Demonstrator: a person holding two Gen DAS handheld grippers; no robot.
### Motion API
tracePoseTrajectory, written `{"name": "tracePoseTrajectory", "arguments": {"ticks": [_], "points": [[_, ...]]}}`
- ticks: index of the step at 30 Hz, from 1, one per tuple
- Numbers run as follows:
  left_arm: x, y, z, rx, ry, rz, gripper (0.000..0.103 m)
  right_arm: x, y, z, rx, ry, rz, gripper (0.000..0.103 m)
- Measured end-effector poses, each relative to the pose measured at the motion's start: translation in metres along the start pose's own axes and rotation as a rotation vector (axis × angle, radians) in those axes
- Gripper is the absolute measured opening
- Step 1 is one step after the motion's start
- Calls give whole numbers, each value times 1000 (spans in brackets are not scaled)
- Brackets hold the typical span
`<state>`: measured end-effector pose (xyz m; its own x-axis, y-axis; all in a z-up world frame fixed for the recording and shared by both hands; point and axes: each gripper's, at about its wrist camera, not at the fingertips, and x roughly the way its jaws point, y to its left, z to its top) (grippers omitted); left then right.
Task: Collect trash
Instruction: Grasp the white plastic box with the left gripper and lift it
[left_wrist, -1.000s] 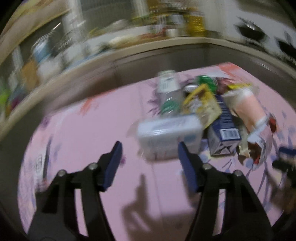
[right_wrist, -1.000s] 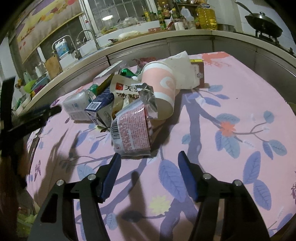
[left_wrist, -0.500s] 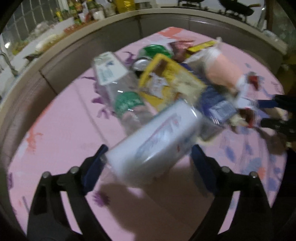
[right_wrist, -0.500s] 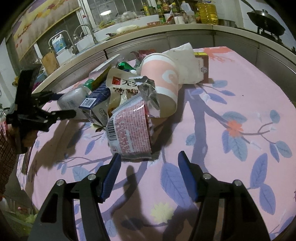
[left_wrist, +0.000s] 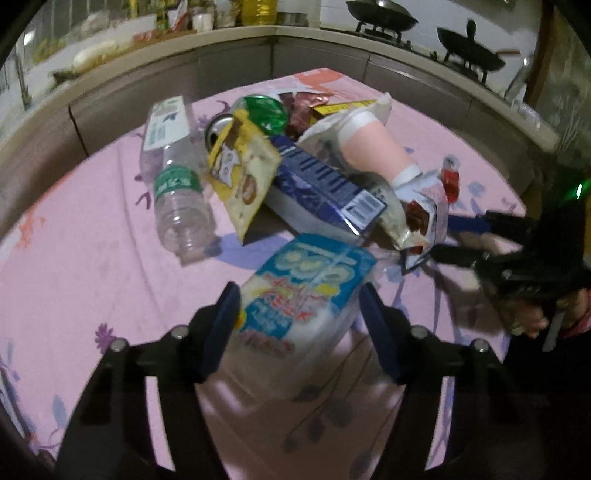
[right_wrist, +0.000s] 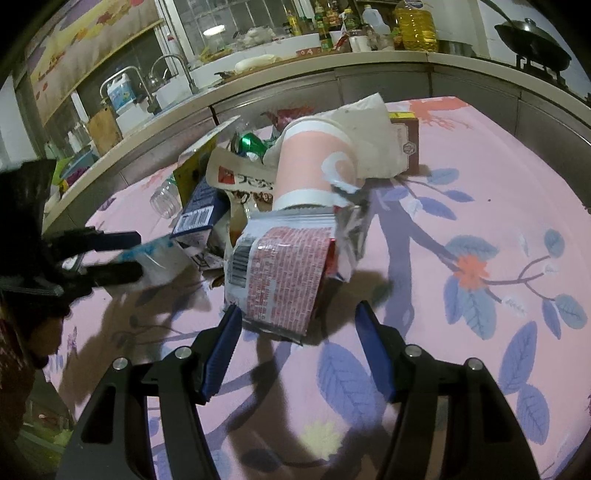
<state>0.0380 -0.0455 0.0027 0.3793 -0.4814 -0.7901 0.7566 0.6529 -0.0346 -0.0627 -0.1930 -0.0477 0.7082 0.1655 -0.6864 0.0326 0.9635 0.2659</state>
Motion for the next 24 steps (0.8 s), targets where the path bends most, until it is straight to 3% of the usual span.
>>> {"name": "tracePoseTrajectory", "arguments": {"ticks": [4,6,8,13,14,15,17,21,24], "points": [[5,-22,-3,82,22,86,66,0,-9,5,27,8,61,61],[2,-29,-6,106,36,99,79,2,-14,6,30,8,66,61],[8,-39,-8,129,52,134,82,4,-17,8,34,14,81,61],[22,-46,-9,168,68,233,83,8,-17,9,34,15,128,61],[23,-46,-8,169,61,251,81,8,-15,9,29,14,134,55],[23,-46,-9,168,58,267,66,6,-14,7,17,7,142,37],[21,-43,-7,164,49,275,60,6,-13,6,-4,16,161,23],[9,-46,-5,167,18,262,41,-5,-10,3,-12,-6,179,13],[-8,-46,-5,111,-4,191,33,-17,-9,-1,-24,-18,201,3]]}}
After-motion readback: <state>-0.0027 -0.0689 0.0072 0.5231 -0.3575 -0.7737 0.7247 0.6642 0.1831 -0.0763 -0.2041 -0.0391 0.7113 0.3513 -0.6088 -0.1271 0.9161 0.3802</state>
